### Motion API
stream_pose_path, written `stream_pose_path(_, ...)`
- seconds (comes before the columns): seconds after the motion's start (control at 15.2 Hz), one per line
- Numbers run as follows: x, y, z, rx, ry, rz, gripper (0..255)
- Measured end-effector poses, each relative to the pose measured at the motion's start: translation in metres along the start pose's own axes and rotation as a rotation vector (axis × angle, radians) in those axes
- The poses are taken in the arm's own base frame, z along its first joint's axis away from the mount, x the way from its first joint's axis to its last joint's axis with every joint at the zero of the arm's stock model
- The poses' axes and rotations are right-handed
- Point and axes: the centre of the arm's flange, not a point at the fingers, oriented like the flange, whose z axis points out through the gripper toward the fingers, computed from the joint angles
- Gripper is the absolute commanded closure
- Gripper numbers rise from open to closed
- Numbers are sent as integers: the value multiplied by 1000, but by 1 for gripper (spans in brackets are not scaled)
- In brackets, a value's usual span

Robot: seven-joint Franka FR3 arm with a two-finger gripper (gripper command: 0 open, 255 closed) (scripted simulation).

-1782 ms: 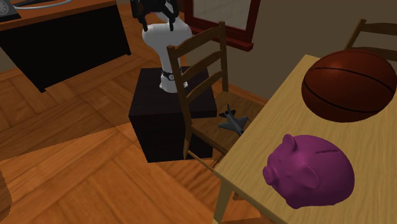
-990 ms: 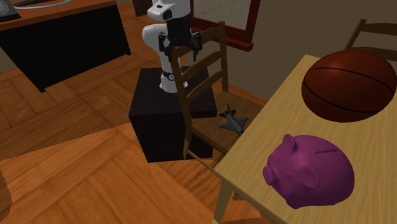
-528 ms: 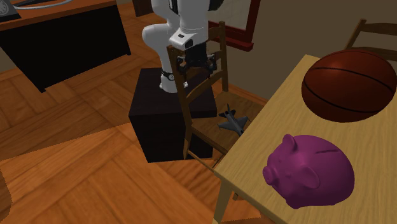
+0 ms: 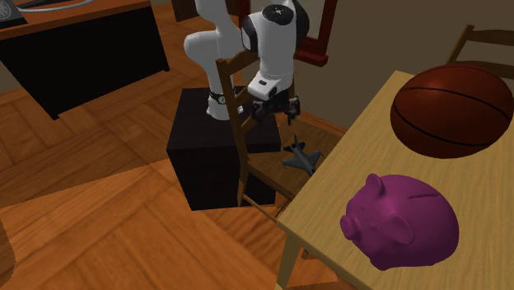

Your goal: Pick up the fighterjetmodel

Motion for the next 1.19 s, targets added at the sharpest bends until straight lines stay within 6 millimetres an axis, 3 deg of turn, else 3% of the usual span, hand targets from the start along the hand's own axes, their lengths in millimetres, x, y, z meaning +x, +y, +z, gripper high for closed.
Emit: stream_pose_path(1.19,55,-141,187,2,-60,-117,0)
